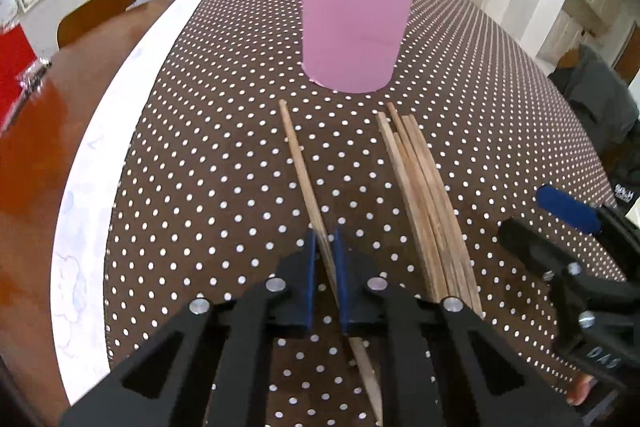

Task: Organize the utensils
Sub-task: 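Grasp a chopstick with the left tool while the right tool grasps another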

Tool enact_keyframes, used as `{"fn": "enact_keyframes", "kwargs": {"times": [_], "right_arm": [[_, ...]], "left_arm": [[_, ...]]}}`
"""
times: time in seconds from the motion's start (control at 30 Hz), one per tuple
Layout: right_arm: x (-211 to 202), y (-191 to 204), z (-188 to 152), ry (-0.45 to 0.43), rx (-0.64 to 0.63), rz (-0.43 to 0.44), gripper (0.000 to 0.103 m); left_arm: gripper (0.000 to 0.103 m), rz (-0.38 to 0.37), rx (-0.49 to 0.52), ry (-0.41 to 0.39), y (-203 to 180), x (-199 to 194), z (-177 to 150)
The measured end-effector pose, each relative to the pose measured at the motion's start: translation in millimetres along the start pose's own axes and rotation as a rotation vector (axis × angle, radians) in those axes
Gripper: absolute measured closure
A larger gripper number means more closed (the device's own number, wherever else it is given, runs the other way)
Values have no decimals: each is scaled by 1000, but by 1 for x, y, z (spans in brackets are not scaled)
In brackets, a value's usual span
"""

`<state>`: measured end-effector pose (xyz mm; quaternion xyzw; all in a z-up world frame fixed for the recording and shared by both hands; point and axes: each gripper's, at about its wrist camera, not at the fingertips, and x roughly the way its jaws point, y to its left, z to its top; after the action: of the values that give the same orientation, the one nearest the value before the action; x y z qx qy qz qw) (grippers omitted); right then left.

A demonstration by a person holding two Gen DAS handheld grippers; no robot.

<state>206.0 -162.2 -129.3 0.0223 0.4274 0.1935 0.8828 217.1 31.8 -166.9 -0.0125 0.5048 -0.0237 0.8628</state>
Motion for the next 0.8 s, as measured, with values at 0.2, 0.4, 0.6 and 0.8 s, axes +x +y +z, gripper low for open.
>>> {"fn": "enact_keyframes", "kwargs": {"times": [0.2,0.4,0.6,0.8], "right_arm": [[15,18,-2,42,-62,-40,38],[23,24,-2,57,-79,-97,38],[31,36,3,60,-88,-127,38],[30,30,5,90,-77,-126,38]], "left_arm": [[94,-6,-2,-7,5,-3,-7],[94,-24,-11,-14,10,-4,-9],[94,-26,-12,4,10,-2,-4],[93,-23,-4,46,9,3,6]]}}
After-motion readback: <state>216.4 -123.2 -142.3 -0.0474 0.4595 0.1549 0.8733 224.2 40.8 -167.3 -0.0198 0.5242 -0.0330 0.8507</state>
